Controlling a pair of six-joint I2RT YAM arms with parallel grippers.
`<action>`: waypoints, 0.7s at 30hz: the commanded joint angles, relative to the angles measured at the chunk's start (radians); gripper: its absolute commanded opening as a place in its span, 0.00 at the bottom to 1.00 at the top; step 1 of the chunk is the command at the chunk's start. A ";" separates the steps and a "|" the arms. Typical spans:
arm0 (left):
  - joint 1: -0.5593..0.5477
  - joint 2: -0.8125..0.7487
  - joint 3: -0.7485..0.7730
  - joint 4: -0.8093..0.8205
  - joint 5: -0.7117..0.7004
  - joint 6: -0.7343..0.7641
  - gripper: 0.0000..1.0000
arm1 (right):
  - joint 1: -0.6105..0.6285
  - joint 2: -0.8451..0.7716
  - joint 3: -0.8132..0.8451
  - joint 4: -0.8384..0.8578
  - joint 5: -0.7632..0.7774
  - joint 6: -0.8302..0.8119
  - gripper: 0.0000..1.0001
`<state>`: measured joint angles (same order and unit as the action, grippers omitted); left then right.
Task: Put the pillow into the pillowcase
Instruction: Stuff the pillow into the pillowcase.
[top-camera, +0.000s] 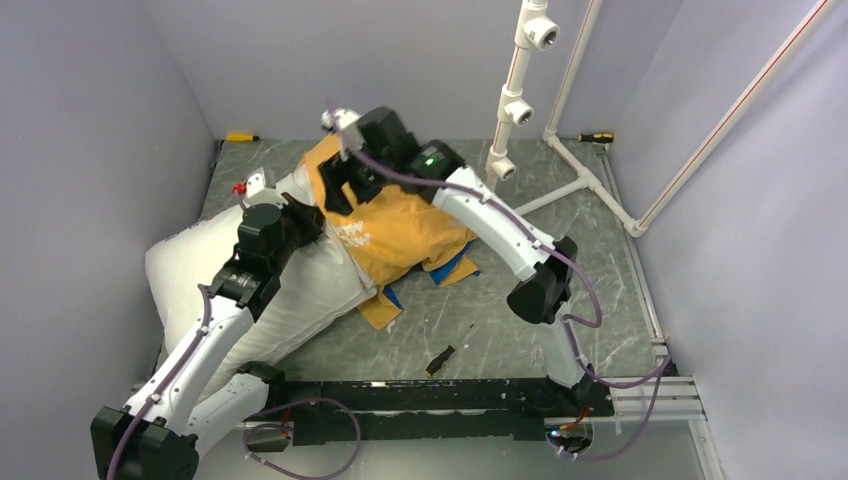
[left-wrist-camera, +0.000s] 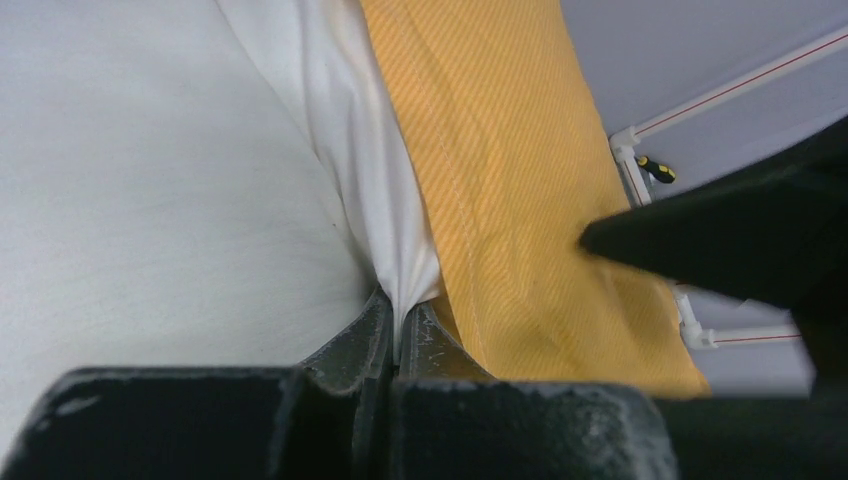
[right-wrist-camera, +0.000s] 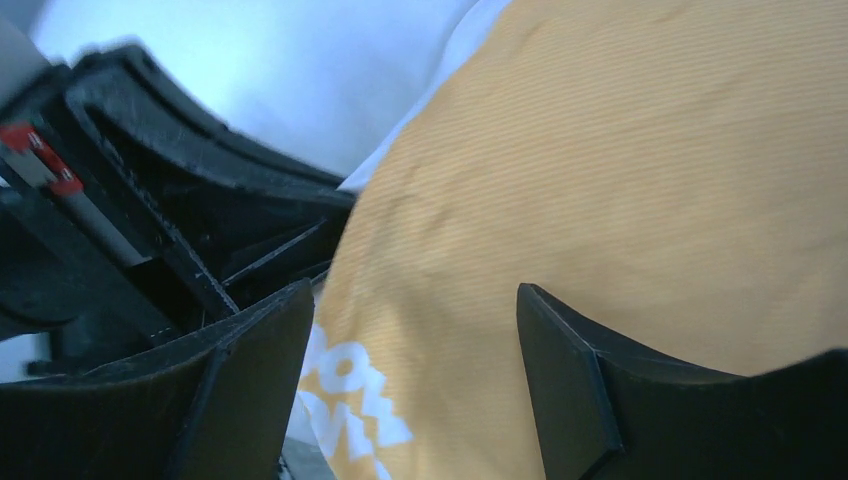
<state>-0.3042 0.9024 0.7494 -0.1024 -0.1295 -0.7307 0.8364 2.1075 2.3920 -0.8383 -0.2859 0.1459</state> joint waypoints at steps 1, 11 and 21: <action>0.023 -0.005 -0.013 -0.137 -0.085 -0.020 0.00 | 0.118 -0.044 -0.098 0.009 0.244 -0.176 0.79; 0.024 -0.008 -0.005 -0.136 -0.055 -0.004 0.00 | 0.173 0.019 -0.096 -0.002 0.563 -0.165 0.82; 0.025 -0.031 0.003 -0.115 -0.046 0.004 0.00 | 0.032 -0.065 -0.126 0.091 0.182 0.021 0.00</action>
<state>-0.2970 0.9009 0.7406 -0.1242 -0.1200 -0.7490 0.9970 2.1056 2.2482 -0.8192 0.0448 0.0883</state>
